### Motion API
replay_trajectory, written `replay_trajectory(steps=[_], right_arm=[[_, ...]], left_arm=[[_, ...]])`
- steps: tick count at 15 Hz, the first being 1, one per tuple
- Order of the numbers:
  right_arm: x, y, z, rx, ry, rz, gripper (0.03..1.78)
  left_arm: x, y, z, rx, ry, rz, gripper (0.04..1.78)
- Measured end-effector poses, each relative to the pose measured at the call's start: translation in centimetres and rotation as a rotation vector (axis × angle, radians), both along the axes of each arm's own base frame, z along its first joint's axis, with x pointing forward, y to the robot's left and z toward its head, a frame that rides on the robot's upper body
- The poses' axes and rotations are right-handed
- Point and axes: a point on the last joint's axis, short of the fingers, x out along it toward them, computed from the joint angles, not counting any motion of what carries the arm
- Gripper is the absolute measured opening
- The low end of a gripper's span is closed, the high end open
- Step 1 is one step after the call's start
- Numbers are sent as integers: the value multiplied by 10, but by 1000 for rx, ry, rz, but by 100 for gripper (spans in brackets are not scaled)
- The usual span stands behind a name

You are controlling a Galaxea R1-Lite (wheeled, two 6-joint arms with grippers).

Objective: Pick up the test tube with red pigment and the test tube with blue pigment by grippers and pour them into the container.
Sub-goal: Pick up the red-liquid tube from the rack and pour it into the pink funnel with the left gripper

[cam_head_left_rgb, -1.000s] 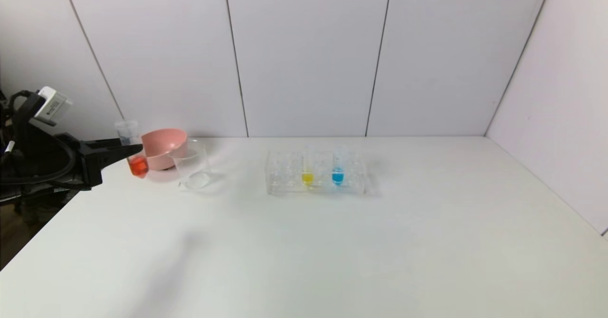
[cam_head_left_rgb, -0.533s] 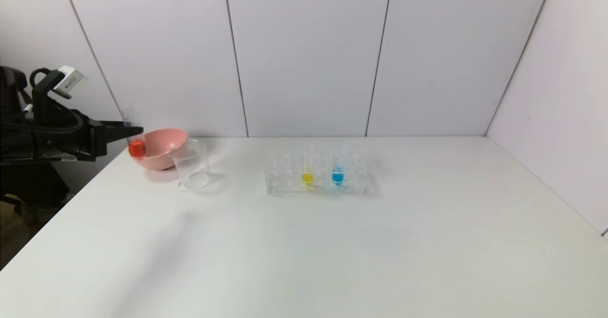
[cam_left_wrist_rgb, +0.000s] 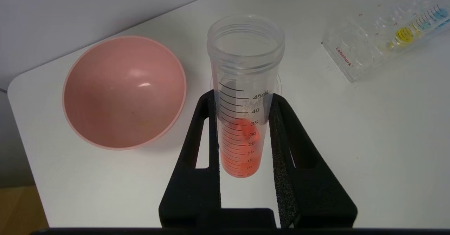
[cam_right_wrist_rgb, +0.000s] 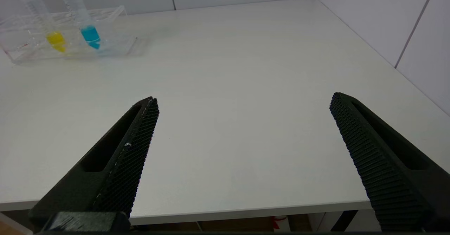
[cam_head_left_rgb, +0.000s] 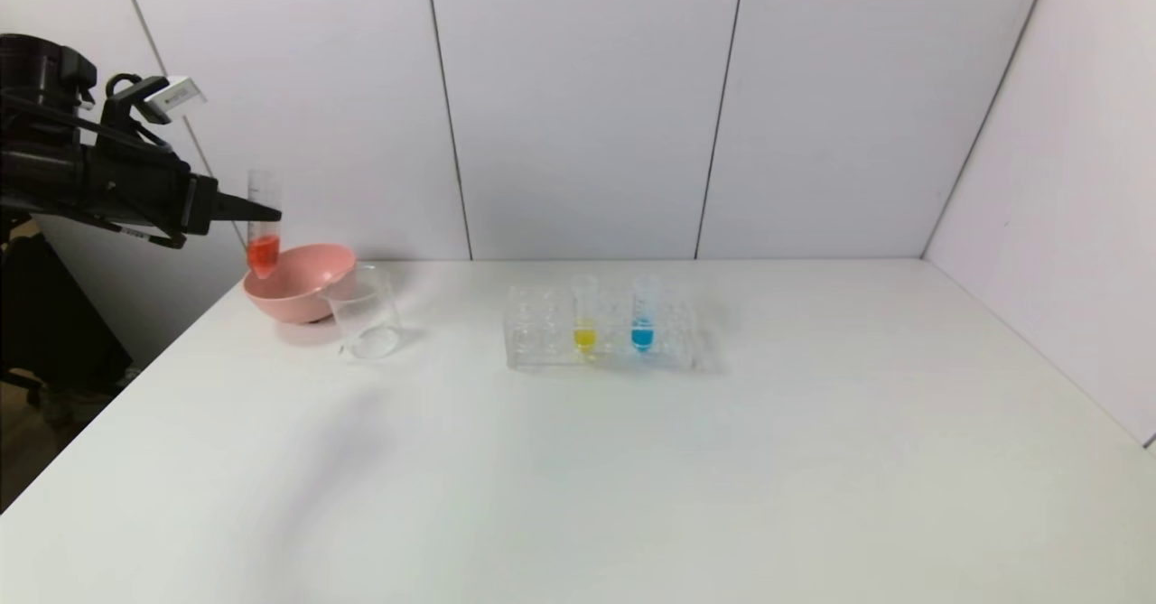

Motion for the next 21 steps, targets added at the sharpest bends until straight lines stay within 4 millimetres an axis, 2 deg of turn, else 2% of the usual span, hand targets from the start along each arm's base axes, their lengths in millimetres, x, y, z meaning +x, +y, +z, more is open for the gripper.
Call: replay_trajectory(steps=[2,5,8,12,21], right_arm=[[0,0,0,0,0,0,177],[0,0,0,0,0,0,177],[0,0,0,0,0,0,177],[0,0,0,0,0,0,177],[0,0,0,0,0,0,177]], left_arm=[[10,-5,-1,33,91,-1,44],[21,-15,-20,164,188,-27,44],[23,-21,-32,330,233,-64,44],[25,-28,-35,547,230,-112,44],[36,-57,-32,763,148,-160,44]])
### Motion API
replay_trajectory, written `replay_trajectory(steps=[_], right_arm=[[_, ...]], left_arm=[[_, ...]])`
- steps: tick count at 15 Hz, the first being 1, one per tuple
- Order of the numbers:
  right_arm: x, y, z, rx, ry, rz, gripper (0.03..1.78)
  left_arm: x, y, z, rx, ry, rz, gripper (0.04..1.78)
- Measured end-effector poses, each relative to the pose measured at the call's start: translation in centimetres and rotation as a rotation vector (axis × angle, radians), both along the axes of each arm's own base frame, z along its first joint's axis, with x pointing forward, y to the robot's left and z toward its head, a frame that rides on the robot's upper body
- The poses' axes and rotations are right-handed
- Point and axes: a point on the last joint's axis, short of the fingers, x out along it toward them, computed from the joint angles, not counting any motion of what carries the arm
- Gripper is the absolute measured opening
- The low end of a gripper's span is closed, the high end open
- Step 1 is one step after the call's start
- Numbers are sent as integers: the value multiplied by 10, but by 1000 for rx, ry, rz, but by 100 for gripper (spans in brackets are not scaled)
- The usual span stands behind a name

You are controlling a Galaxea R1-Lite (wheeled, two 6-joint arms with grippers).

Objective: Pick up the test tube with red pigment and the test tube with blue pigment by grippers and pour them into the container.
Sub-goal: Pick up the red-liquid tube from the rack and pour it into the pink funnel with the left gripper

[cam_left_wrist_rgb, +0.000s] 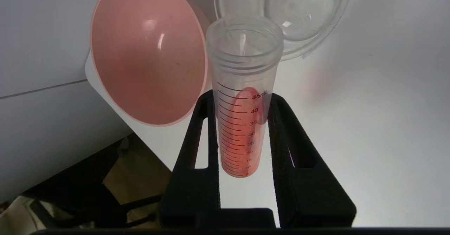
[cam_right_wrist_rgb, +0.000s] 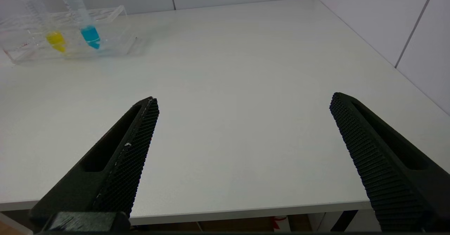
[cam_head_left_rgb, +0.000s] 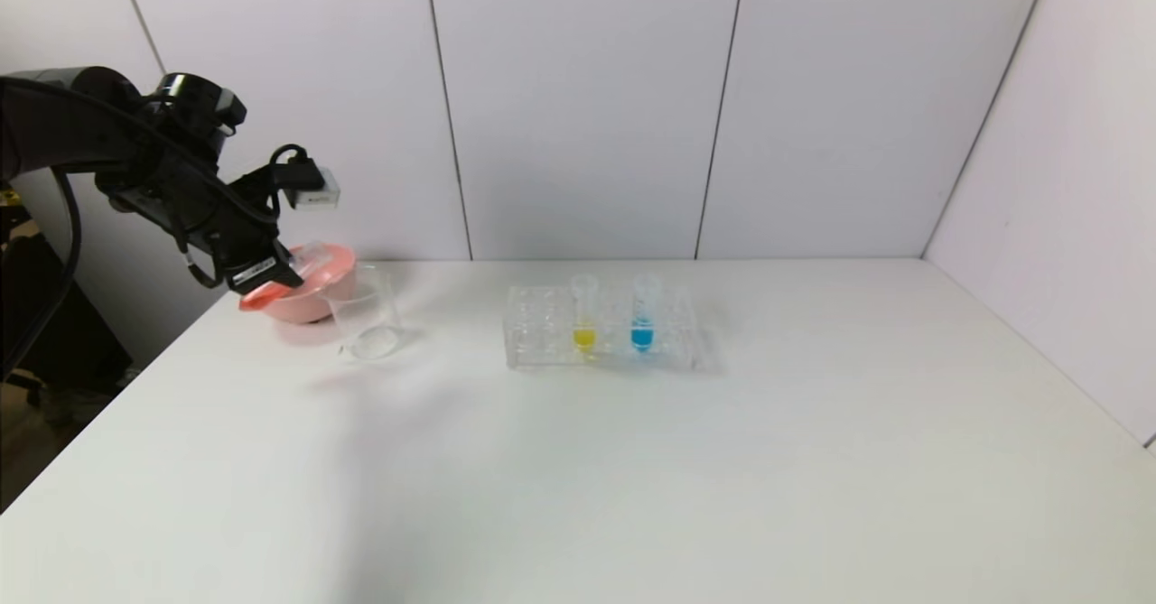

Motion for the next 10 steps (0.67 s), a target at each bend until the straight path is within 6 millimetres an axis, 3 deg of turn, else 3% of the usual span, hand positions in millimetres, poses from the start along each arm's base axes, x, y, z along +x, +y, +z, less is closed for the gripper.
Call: replay_trajectory(steps=[10], right_arm=[[0,0,0,0,0,0,177]], left_arm=[[8,-25,-5,179,-11,1,44]])
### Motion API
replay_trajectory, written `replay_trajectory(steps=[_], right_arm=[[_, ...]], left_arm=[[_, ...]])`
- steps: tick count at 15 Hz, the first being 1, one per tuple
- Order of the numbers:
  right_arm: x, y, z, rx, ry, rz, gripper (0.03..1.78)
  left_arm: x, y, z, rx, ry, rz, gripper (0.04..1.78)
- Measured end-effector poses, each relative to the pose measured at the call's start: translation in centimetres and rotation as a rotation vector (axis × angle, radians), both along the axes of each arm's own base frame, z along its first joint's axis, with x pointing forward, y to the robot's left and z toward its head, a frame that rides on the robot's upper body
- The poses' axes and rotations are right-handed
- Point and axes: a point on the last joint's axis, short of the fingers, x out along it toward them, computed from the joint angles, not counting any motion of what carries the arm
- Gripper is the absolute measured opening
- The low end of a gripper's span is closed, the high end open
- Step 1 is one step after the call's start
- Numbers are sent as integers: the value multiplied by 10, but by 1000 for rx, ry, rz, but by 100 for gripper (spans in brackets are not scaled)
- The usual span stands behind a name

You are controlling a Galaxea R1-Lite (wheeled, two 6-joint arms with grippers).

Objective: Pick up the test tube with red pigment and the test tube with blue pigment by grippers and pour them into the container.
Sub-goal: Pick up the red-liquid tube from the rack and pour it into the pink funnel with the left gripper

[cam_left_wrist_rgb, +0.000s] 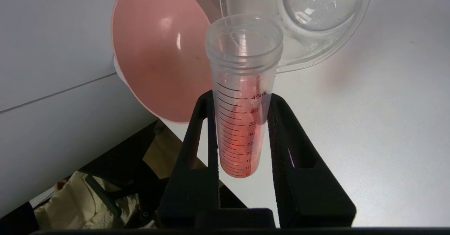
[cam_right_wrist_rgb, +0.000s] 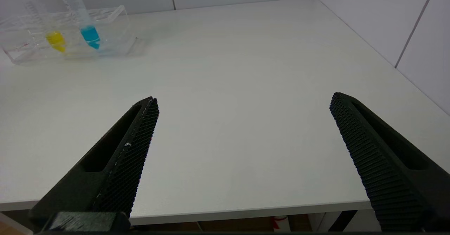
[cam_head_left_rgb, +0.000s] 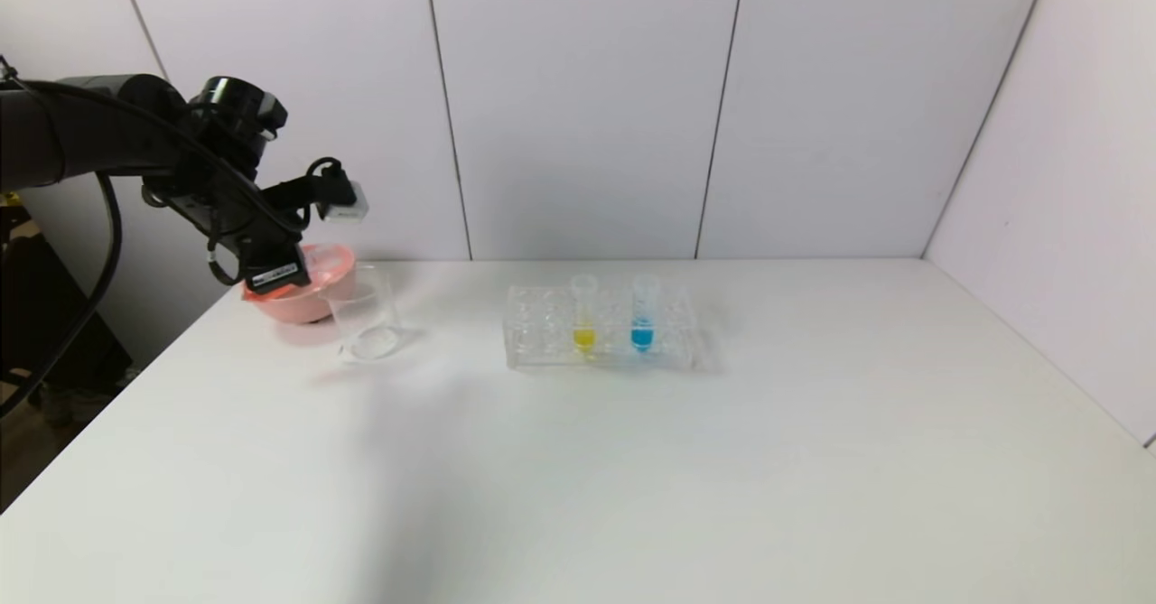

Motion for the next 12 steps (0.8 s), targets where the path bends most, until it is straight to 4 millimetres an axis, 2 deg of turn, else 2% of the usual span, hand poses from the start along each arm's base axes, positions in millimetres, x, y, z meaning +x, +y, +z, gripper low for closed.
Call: replay_trajectory(steps=[12], right_arm=[[0,0,0,0,0,0,177]], left_arm=[[-2,-19,-1,173,21,38,44]])
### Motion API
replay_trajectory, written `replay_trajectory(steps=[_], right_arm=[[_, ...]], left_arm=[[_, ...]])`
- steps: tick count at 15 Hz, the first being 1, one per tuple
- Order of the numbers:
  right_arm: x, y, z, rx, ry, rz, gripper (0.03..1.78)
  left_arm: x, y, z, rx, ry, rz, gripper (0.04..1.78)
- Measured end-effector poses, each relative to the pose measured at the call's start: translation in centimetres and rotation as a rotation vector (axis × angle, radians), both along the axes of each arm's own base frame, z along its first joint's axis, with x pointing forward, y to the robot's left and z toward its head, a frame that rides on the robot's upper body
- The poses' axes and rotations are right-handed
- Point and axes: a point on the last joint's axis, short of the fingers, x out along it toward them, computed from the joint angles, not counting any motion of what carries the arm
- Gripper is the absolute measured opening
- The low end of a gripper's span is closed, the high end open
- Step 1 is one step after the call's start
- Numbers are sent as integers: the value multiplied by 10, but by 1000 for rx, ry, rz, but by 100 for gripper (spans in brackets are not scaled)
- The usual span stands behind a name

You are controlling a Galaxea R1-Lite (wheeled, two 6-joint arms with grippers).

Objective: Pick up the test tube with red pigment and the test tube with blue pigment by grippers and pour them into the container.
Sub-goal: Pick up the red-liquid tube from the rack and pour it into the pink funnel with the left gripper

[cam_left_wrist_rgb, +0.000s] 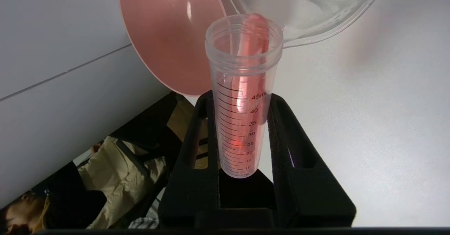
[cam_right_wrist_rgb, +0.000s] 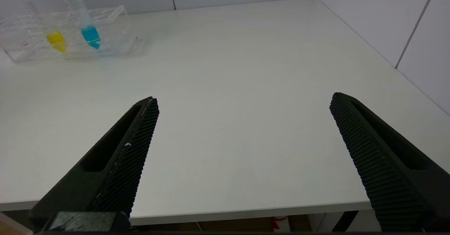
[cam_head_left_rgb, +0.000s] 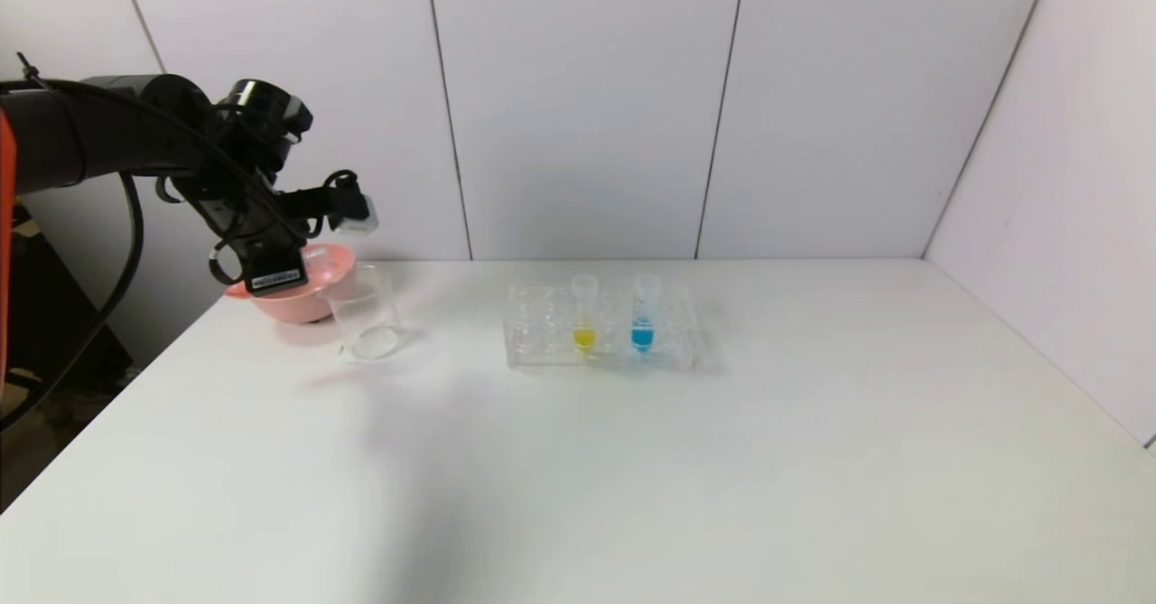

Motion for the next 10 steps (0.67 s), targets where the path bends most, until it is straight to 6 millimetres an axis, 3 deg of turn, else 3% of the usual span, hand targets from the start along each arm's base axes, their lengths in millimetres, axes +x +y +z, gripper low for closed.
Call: replay_trajectory(steps=[10], right_arm=[[0,0,0,0,0,0,177]], left_arm=[[2,-8,-3,105,4,38,44]])
